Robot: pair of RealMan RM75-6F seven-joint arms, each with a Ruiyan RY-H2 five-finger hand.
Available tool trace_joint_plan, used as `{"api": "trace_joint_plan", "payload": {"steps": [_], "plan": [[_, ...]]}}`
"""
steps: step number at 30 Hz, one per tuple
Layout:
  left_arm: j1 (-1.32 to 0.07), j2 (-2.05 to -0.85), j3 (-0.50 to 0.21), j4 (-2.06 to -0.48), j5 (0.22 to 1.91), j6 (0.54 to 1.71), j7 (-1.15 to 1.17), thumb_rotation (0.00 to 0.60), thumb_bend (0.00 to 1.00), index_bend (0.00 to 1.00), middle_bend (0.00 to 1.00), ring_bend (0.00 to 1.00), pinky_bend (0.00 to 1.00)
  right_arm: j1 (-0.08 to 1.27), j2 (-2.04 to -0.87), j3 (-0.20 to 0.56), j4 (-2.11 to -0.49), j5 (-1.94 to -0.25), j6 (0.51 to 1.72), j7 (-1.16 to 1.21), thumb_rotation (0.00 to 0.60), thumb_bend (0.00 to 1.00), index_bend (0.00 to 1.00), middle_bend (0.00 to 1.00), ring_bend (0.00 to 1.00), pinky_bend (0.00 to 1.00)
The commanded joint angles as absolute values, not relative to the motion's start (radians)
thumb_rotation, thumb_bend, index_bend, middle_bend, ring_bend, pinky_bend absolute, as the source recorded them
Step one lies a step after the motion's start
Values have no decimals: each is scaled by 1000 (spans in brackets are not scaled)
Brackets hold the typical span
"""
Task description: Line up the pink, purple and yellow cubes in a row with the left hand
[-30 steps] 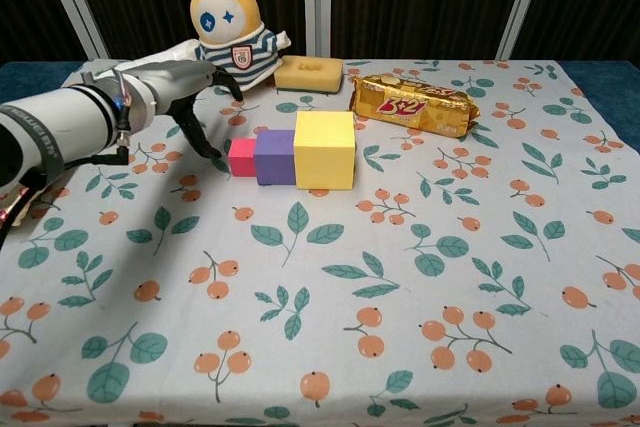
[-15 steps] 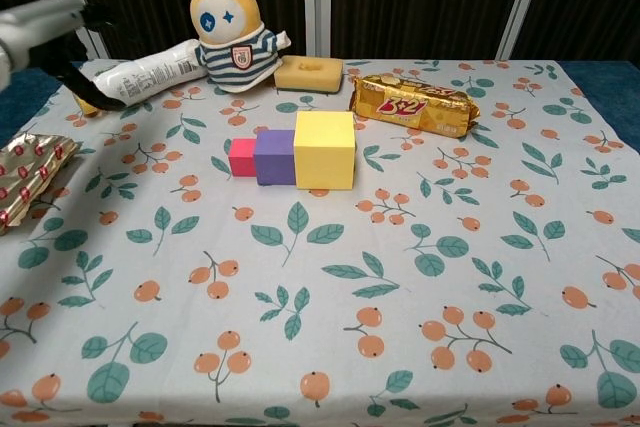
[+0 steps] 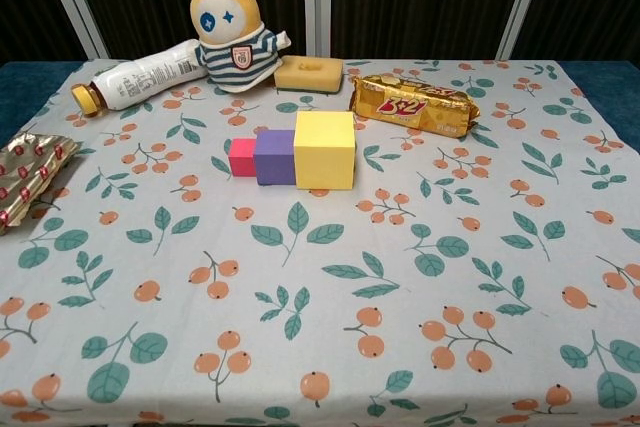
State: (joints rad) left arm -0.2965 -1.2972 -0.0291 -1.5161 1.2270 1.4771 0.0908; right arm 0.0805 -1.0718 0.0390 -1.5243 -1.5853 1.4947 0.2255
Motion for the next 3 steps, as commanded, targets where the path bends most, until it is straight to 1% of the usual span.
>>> {"api": "trace_joint_plan", "payload": {"steps": [1,3], "plan": [[-236,-1272,6,-1548,1258,1535,101,600,202,256,136,106,199,78,-1077,42,-1525,-1581,1499,222,600,173,7,123,1,137],[-211,-1267,16,-1556,1280,1560,105,600,200,256,136,106,198,77,-1079,42,-1527,-1580,1502,215,600,173,7,123,1,136]]}}
